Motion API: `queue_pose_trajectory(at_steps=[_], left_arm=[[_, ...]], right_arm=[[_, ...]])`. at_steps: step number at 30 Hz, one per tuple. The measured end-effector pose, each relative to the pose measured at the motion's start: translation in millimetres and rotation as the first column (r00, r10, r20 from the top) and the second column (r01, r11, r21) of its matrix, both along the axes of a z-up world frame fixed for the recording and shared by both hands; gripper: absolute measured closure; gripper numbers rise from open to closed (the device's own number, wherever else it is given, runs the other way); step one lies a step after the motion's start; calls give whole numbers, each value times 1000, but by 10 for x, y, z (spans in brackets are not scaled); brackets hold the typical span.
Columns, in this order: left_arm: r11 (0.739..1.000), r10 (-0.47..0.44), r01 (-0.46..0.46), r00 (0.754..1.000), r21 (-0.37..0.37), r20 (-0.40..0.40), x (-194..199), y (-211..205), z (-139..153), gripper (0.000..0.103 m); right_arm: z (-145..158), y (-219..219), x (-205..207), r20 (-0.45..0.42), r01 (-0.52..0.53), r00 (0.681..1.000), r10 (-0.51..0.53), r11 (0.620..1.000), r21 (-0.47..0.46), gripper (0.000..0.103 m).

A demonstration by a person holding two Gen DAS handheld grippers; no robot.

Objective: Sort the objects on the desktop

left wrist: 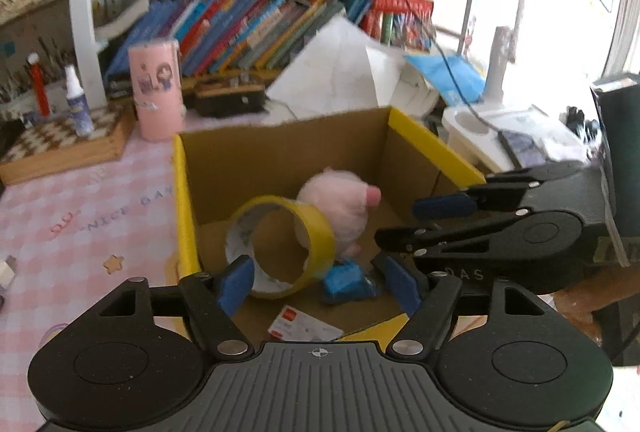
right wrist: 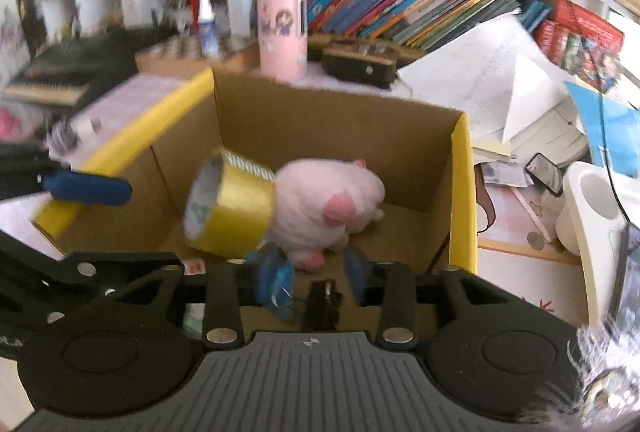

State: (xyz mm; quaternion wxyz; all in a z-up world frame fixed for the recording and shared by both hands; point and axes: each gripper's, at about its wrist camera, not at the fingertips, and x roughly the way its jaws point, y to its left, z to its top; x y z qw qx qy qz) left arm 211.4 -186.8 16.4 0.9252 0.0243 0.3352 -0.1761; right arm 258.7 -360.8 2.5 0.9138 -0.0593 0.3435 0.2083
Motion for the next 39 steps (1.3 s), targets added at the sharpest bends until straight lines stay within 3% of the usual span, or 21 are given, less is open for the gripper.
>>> queue_pose_trajectory(at_steps=[3,6,8,14,19,27,39], left_arm=[[1000,24,-24,999,-7,47,-114,50,95,26],[997,72,-70,993,-23,95,-246,125,205,25],[994,111,-108,987,-32,114,-319,177,263,23],[982,186,-180,969,-50,161,-554,369,358,21],[981,193,-187,966,-51,171,-749,504,344,20],[987,164,-162,977,-22,136,-1017,704,218,20],[986,167,-167,986,-29,19,-1448,1162,13,20]], right_arm=[[112,-22,-120,37,54,998,-55,998,45,59],[247,-49,-276,98,117,987,-124,990,75,47],[329,-55,-393,137,159,976,-169,984,84,37],[446,-59,-788,214,297,925,-312,949,103,21],[384,-7,-1084,209,383,895,-394,919,93,19],[278,218,-1468,161,454,873,-460,888,74,18],[85,563,-2070,96,572,814,-573,819,35,18]])
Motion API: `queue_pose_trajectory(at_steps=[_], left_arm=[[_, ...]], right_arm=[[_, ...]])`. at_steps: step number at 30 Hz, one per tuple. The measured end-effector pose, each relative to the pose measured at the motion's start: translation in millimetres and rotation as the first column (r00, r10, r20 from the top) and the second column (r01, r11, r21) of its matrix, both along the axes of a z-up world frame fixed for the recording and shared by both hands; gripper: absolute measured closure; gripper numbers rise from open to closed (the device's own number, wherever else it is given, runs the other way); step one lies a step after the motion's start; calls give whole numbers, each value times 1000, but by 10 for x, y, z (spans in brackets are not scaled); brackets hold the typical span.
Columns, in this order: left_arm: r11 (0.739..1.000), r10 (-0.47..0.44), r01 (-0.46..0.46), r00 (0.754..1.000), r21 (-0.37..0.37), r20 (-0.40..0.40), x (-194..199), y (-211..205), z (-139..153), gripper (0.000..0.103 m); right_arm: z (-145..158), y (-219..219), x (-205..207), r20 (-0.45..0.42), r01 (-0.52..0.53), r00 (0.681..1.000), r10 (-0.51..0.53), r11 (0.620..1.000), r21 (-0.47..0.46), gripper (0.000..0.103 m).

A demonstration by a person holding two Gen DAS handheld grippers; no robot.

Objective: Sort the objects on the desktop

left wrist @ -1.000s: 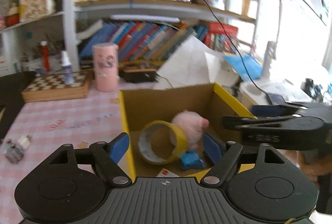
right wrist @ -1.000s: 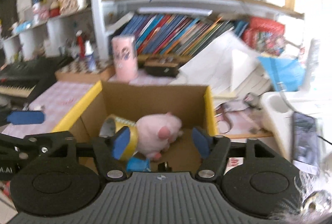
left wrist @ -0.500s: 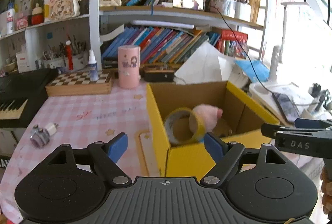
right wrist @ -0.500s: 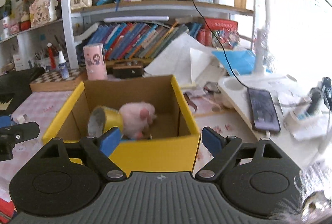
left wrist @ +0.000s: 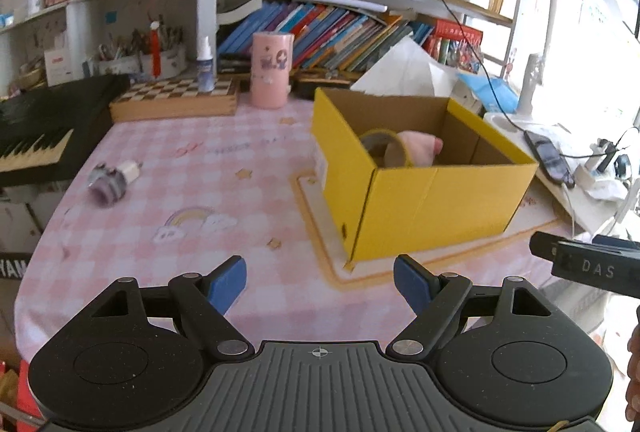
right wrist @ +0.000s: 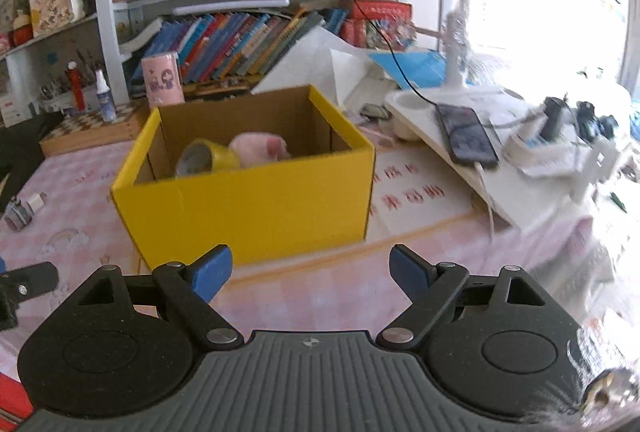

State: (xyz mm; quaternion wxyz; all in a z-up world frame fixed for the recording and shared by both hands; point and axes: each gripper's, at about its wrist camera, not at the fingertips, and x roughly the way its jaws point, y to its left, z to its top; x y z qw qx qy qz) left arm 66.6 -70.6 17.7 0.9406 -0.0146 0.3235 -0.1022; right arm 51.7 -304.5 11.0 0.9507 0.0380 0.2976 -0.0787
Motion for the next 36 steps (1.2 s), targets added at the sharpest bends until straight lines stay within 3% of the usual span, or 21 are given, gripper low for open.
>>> queue_pose_trajectory(at_steps=[13,20,36], left_arm=[[1000,4,-4,996,3,-87,-349,421,-152,20],[1000,29,-27,993,14,-111,-473,663,-185,20],[984,175,-173,978,28,-115,-668,1278,-182,20]], right_arm=[[-128,485,-482,-58,-27,998,28,999,24,15],[-173,816,-566,-90,-118,988,122,992,44,14],[-144,1528,-529,-82,-311,946,313,950,36,13]])
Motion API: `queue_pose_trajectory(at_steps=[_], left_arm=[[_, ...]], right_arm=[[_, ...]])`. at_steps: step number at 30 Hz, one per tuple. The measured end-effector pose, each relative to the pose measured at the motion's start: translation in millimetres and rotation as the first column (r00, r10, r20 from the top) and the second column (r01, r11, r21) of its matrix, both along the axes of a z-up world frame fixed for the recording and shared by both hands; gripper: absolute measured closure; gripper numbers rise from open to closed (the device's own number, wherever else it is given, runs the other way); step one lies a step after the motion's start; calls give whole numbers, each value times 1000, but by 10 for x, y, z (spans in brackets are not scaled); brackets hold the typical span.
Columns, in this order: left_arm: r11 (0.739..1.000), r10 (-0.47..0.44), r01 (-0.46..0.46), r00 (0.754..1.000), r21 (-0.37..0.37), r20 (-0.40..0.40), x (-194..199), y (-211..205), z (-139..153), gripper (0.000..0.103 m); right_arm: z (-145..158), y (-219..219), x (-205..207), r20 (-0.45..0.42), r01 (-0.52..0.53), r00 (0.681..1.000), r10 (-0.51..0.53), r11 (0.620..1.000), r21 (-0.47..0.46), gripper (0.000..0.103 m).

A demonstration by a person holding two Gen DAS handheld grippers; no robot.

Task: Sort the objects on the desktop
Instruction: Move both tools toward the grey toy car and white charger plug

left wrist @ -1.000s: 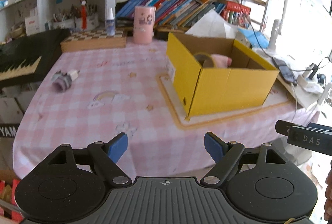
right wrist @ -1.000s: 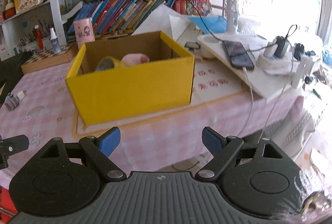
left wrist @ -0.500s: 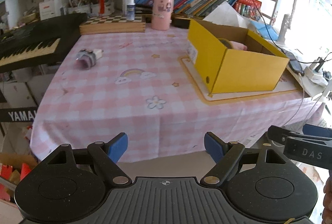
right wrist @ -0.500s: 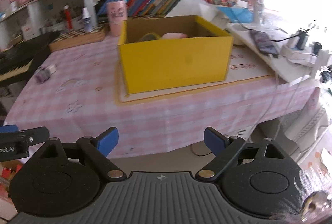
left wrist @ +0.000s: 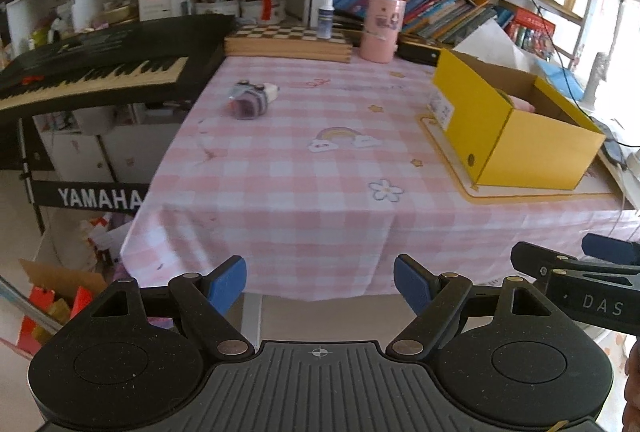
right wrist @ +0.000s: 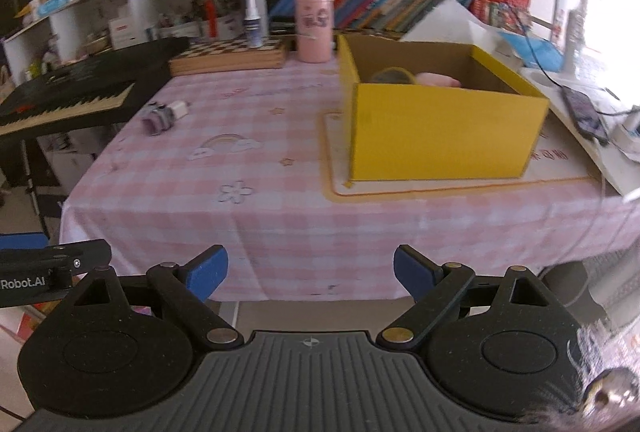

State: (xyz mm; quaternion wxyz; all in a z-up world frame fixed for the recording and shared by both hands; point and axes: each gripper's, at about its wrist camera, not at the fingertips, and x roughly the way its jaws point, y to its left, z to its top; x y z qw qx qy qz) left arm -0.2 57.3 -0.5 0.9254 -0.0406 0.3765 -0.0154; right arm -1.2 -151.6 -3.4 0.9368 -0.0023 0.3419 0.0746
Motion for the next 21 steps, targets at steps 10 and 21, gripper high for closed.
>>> queue_pose_trajectory(at_steps=[10,21], left_arm=[[999,37,-37,999,18,9,-9,193,23,20],[998,47,-47,999,32,7,95,361,18,20]], right_arm=[[21,260,69,11,-70,998,70,998,-4,11],[37,499,212,17,-101,995,101,995,-2,11]])
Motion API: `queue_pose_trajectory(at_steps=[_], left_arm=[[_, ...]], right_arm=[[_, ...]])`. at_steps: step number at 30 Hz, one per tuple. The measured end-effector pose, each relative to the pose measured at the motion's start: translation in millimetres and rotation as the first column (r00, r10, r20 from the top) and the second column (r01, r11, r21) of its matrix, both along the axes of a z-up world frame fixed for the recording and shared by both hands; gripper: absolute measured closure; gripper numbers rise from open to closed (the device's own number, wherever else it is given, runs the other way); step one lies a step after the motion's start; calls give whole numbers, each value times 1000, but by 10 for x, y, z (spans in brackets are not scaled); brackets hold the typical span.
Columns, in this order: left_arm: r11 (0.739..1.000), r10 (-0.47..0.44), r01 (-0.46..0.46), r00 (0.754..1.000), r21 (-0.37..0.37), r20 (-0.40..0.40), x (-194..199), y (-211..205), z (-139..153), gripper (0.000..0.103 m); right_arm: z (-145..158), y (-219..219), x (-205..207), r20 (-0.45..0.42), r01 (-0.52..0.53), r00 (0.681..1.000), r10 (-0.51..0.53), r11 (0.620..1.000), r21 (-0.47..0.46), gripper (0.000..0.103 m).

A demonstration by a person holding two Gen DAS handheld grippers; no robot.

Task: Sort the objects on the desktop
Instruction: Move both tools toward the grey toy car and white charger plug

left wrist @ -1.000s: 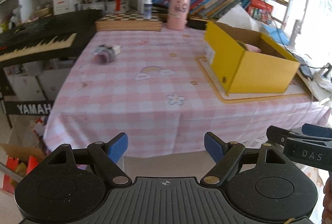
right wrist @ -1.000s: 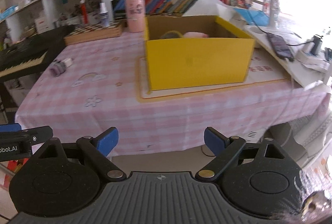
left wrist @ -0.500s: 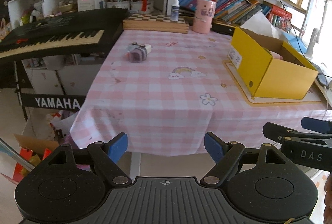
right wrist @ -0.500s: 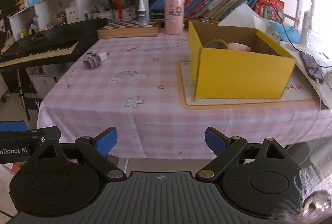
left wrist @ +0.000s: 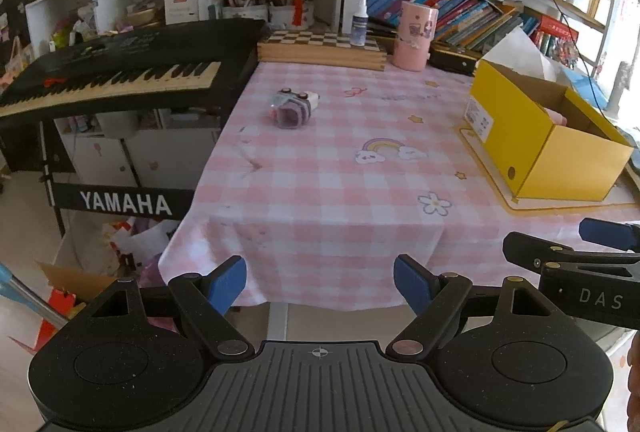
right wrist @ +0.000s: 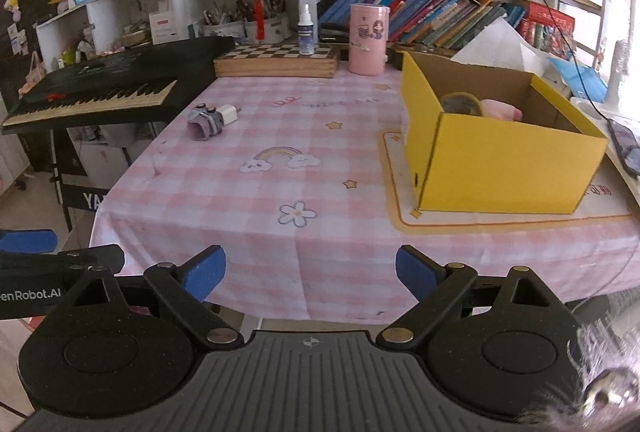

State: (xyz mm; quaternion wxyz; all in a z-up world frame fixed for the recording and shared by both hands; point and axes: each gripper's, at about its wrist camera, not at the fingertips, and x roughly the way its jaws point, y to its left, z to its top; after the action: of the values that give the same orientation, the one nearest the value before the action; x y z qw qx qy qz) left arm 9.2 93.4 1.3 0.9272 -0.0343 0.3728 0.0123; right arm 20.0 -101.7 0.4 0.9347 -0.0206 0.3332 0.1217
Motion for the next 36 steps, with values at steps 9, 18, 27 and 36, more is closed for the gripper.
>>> queue_pose_trajectory(at_steps=[9,18,27,36], left_arm=[[1000,17,-17,1000,-2,-12,89,76,-32,20],[998,61,-61,998,-5,-28,261,188,-92,20],[995,103,-104,993,-11,-60,646,287,-171,20],[993,114,-117,990,-26,-78,1099,340,-189,20]], right_arm=[[-13,127,116,-9,-37,999,37,999,-8,11],[-67,260,389,-19,-88,996,88,996,-9,11],[-110,422,871,-48,-144,989,143,989,-16,11],[-99,481,1410,-60,-157,986,156,988,-16,11]])
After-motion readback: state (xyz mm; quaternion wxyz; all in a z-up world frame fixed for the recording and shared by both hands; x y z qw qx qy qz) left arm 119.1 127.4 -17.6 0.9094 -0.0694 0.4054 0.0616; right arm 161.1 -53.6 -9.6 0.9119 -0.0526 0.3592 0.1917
